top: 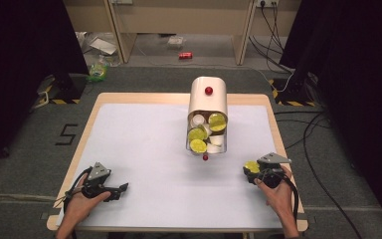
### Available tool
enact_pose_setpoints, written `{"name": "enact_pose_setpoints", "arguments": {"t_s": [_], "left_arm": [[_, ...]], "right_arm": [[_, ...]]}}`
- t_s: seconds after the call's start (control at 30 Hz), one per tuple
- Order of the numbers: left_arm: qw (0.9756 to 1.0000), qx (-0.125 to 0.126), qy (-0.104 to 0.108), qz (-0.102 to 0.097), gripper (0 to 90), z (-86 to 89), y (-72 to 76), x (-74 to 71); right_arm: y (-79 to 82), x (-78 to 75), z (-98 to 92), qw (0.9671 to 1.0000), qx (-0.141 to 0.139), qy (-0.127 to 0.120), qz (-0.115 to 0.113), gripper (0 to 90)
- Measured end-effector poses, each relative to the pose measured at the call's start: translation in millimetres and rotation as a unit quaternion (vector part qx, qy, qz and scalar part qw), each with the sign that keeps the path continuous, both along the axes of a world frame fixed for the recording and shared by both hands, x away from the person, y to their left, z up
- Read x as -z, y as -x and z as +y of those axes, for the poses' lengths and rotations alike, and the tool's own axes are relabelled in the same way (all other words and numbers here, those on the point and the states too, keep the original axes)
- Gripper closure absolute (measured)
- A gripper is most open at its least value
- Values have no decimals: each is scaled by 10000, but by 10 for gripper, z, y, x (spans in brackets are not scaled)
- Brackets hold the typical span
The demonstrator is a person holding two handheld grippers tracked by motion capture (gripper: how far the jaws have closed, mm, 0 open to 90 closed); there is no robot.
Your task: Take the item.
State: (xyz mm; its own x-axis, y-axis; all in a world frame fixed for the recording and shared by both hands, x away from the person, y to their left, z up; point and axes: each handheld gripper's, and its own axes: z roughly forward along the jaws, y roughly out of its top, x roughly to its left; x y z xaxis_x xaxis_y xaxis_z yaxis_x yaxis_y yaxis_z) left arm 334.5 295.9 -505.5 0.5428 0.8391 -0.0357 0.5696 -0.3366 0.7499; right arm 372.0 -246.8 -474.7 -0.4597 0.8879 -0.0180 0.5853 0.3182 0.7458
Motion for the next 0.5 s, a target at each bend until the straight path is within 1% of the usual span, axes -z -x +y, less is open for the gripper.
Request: {"name": "enact_pose_setpoints", "arguments": {"t_s": [0.13, 0.2, 0.27, 0.37, 0.4, 0.43, 0.47, 0.5], "left_arm": [[10000, -1, -2, 0, 115, 0, 0, 0], [10000, 0, -1, 0, 115, 0, 0, 0], [10000, 0, 0, 0, 115, 0, 0, 0], [10000, 0, 0, 1, 115, 0, 0, 0], [10000, 0, 0, 1, 115, 0, 0, 0], [10000, 0, -1, 1, 115, 0, 0, 0], [10000, 0, -1, 1, 115, 0, 0, 0], [10000, 0, -1, 1, 115, 0, 0, 0]], "right_arm": [[9, 9, -15, 10000, -21, 9, 15, 369], [12, 20, -17, 10000, 9, 24, 55, 331], [10, 24, -21, 10000, 3, 29, 58, 320], [18, 2, -20, 10000, 16, -70, 13, 284], [16, -5, -25, 10000, -1, -75, -45, 281], [24, -17, -19, 9999, 13, -140, -47, 281], [24, -17, -19, 9999, 13, -140, -47, 281], [29, -38, -18, 9997, 7, -184, -130, 276]]}}
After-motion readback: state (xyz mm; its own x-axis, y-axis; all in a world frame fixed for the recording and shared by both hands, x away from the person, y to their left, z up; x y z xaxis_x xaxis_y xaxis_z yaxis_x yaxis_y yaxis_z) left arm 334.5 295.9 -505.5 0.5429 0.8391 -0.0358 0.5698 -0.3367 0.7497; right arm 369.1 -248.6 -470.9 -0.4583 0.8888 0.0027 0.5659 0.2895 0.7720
